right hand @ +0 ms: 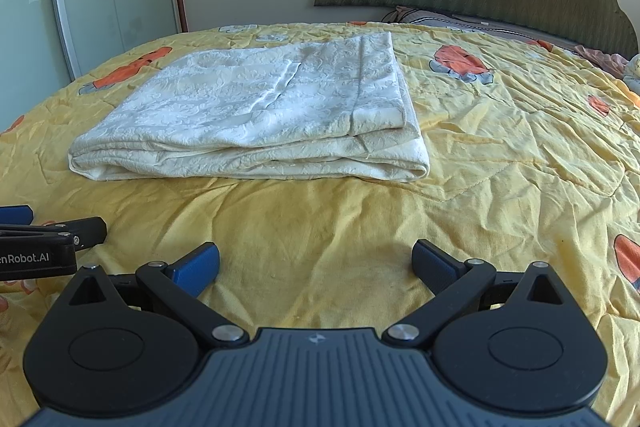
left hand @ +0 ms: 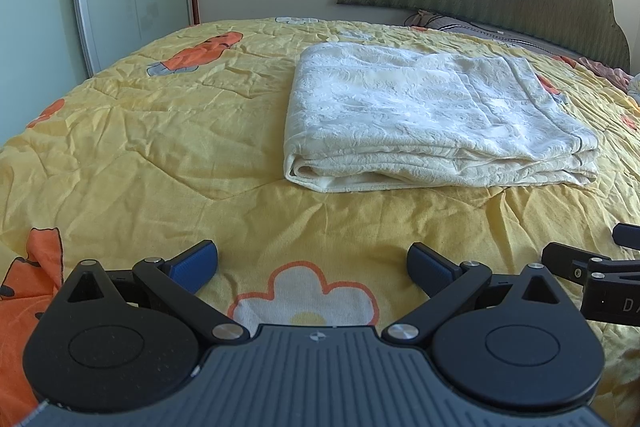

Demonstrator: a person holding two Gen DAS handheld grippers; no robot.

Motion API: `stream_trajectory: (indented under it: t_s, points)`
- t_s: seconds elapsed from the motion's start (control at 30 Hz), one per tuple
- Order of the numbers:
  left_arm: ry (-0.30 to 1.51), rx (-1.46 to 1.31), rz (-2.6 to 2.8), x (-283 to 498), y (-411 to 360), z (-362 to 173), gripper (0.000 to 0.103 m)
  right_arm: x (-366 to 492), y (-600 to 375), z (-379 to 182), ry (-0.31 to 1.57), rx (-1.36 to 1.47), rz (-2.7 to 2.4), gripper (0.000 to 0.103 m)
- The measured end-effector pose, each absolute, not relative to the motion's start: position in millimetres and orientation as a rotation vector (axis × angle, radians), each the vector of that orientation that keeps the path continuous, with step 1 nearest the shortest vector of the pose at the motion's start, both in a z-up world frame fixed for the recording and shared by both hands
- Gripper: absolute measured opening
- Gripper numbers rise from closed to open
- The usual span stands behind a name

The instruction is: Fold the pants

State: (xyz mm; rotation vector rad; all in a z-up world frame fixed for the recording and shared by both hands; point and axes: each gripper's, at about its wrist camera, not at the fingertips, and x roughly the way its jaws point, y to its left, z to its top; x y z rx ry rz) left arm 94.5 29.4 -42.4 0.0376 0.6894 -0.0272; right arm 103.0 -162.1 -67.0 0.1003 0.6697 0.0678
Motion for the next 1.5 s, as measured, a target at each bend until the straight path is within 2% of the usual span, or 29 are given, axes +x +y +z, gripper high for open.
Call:
stream_trajectory:
  t_s: [1.5]
  points:
    - [0.69, 0.038, -0.027, 94.5, 29.0, -42.4, 0.103, 102.8, -160.3, -67.5, 0.673, 0.087, 0.072, 0.103]
